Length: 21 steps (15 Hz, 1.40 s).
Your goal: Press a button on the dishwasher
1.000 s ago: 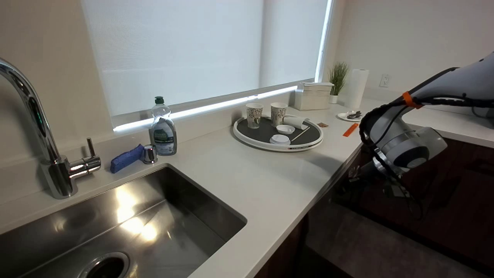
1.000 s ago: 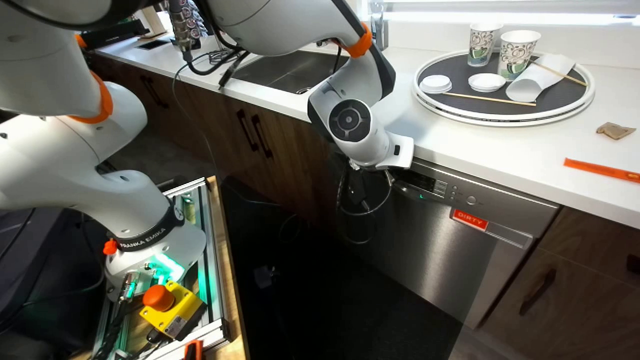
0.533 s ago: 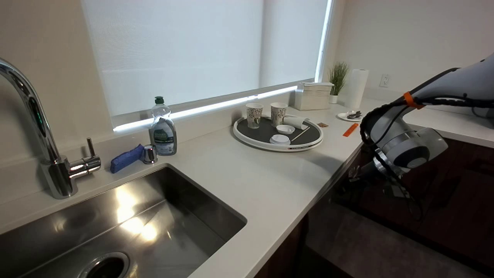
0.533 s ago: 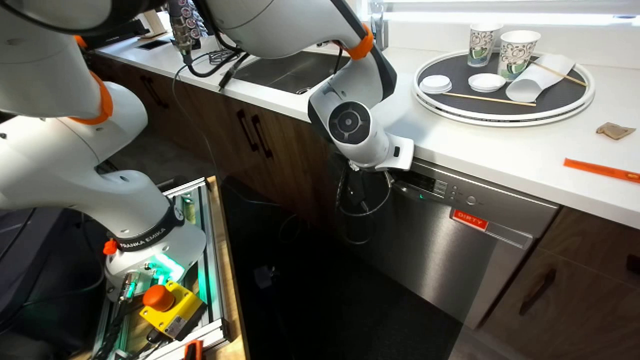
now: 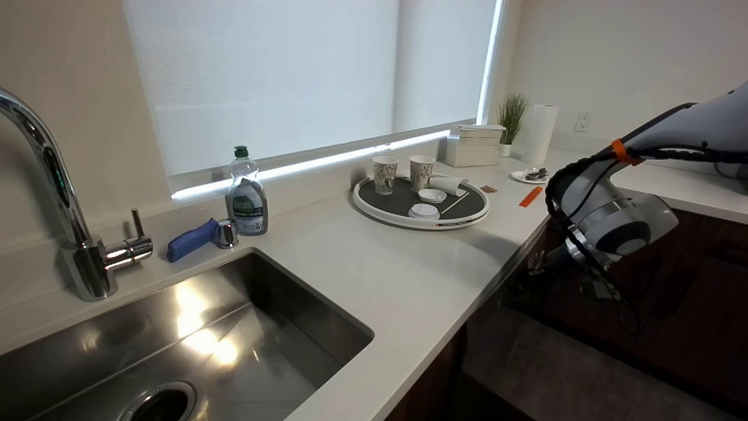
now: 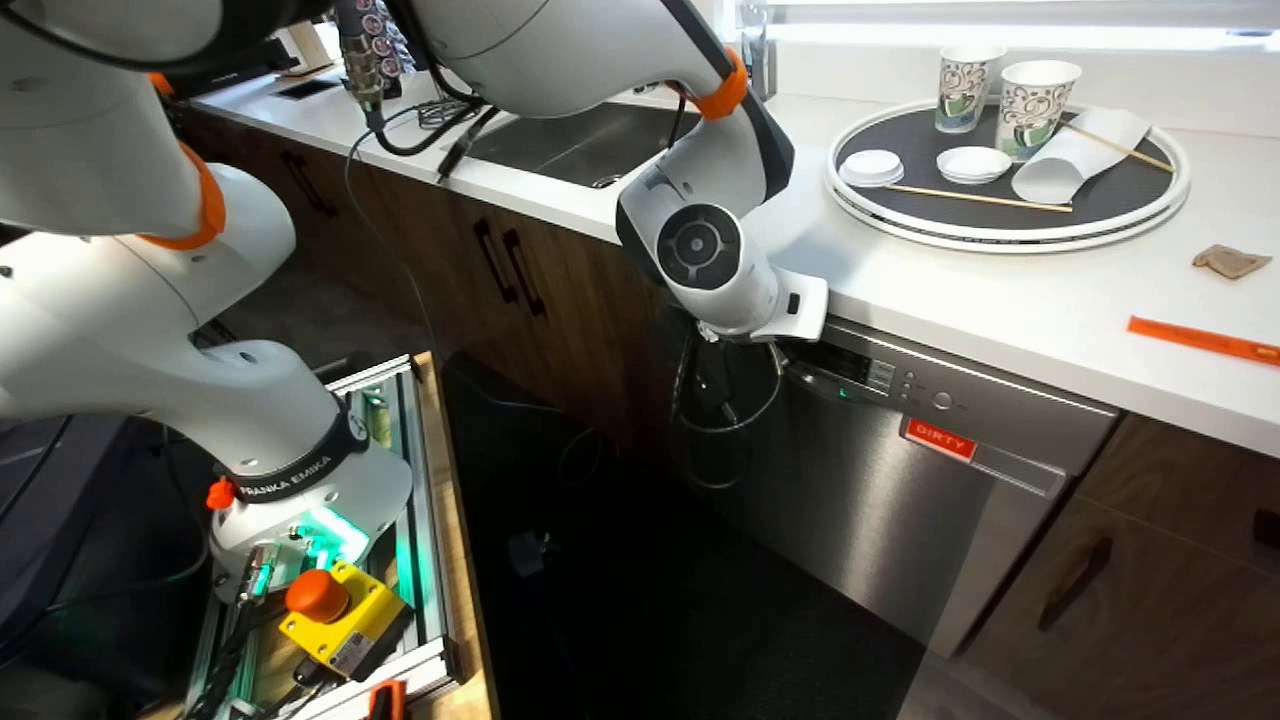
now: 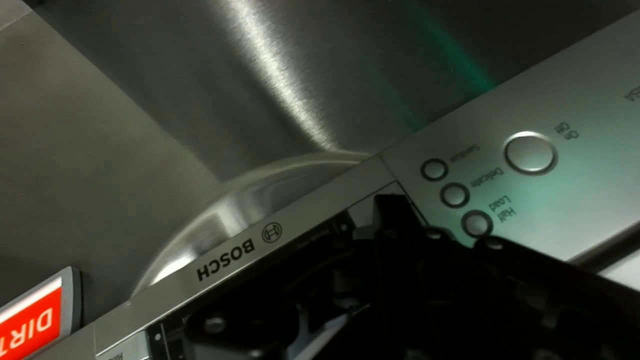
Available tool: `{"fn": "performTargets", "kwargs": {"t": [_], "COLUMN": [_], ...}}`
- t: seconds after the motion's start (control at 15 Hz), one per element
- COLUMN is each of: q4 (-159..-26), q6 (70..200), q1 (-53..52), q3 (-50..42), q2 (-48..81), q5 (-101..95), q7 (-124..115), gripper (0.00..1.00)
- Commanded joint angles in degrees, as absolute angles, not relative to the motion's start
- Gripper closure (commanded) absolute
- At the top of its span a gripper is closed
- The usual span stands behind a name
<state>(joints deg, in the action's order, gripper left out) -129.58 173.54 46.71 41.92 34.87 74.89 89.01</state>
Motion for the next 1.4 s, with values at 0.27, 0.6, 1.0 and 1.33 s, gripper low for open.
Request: {"fn": "performTargets", "kwargs": {"t": [0.27,0.6,1.0,1.33], "q4": [-129.9,-132.4,-137.3,-141.2], "q6": [177.7,177.9,177.1,176.9], "q1": [46.4,45.0,40.7,36.3], "q3": [43.3,42.0,38.0,33.3], "q2": [33.9,31.4,27.0,23.4], "q5": [76.3,73.4,66.8,61.4], "q7": [91.7,89.9,85.4,82.2], "gripper": [1.0,1.0,1.0,1.0]}}
